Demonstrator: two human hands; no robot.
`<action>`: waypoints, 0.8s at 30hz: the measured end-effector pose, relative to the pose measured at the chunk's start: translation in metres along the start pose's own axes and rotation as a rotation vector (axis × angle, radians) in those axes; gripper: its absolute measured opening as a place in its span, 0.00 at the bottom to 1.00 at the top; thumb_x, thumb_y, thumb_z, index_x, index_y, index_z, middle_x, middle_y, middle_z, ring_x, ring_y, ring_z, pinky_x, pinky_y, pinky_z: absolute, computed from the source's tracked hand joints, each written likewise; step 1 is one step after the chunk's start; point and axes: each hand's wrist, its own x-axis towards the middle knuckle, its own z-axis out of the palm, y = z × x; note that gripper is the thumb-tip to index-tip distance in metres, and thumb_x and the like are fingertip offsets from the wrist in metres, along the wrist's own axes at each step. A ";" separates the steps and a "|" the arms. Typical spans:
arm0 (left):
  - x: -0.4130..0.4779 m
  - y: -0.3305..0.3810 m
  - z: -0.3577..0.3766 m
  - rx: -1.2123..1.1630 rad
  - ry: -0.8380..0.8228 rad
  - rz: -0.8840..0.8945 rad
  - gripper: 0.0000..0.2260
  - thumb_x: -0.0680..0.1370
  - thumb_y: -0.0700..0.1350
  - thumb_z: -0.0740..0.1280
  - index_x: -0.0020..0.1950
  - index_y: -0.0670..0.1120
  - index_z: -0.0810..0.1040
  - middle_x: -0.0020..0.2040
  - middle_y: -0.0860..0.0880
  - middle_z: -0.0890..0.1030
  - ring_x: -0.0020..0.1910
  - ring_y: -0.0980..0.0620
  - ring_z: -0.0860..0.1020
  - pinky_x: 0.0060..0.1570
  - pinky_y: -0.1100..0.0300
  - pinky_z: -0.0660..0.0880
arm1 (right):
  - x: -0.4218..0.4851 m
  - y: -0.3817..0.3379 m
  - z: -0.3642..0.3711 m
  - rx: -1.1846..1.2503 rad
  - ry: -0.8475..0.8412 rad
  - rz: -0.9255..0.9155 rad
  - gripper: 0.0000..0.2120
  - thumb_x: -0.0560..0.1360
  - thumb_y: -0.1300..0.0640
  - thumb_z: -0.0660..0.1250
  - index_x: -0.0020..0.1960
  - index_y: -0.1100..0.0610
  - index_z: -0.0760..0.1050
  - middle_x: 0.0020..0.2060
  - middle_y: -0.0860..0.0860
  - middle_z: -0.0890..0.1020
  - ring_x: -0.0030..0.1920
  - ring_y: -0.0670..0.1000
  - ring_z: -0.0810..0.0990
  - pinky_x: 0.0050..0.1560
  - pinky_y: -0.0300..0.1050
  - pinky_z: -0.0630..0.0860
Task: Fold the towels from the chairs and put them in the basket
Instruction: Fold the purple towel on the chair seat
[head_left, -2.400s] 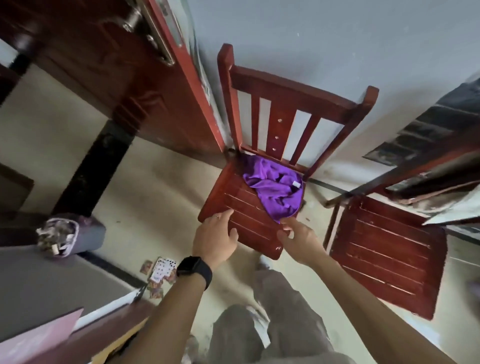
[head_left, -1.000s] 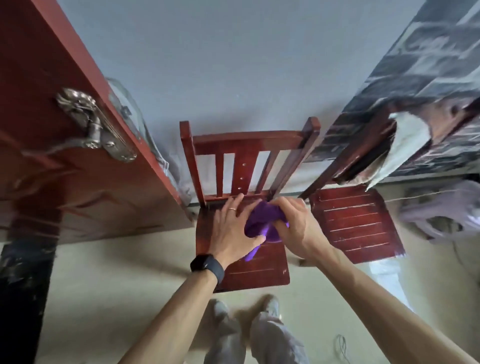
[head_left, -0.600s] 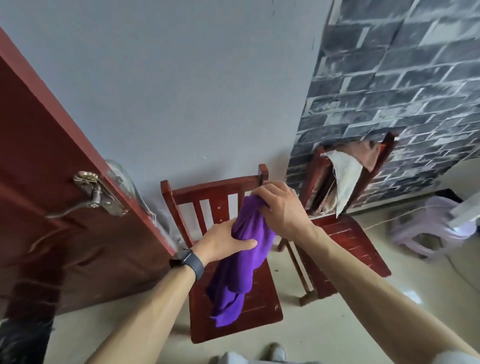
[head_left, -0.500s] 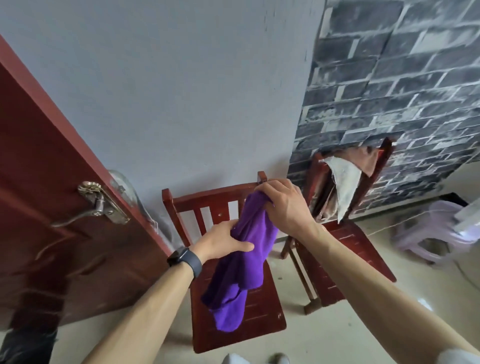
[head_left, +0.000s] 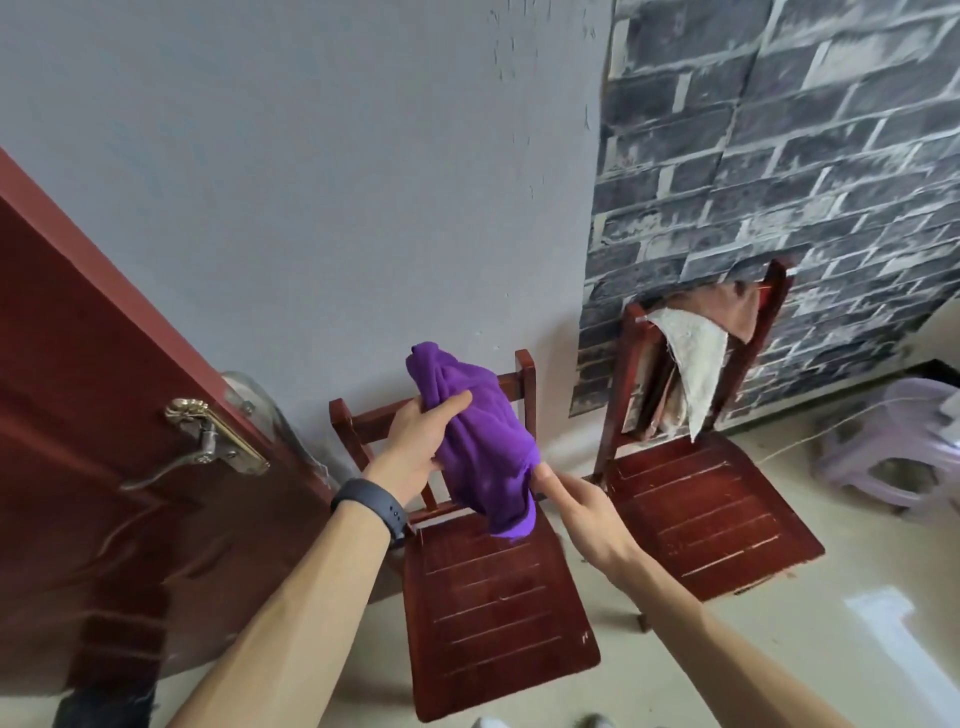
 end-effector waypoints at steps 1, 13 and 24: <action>0.001 0.000 0.000 -0.010 0.009 -0.015 0.35 0.61 0.56 0.80 0.66 0.49 0.76 0.59 0.44 0.82 0.56 0.39 0.81 0.53 0.36 0.79 | 0.000 -0.004 0.004 0.006 -0.004 -0.028 0.32 0.73 0.28 0.61 0.65 0.49 0.79 0.57 0.41 0.83 0.59 0.39 0.79 0.60 0.39 0.73; -0.006 -0.001 -0.010 0.367 -0.280 0.085 0.19 0.73 0.44 0.76 0.63 0.51 0.79 0.57 0.48 0.84 0.57 0.47 0.82 0.59 0.49 0.78 | 0.038 -0.049 -0.003 -0.163 0.376 -0.282 0.09 0.78 0.47 0.68 0.47 0.50 0.83 0.42 0.48 0.77 0.42 0.43 0.77 0.46 0.37 0.69; -0.006 -0.010 -0.083 0.256 0.090 0.076 0.13 0.77 0.54 0.71 0.53 0.46 0.84 0.50 0.44 0.86 0.53 0.42 0.83 0.49 0.50 0.77 | 0.070 -0.063 -0.064 -0.049 0.459 -0.056 0.21 0.81 0.44 0.61 0.46 0.62 0.78 0.35 0.51 0.77 0.39 0.52 0.76 0.42 0.46 0.71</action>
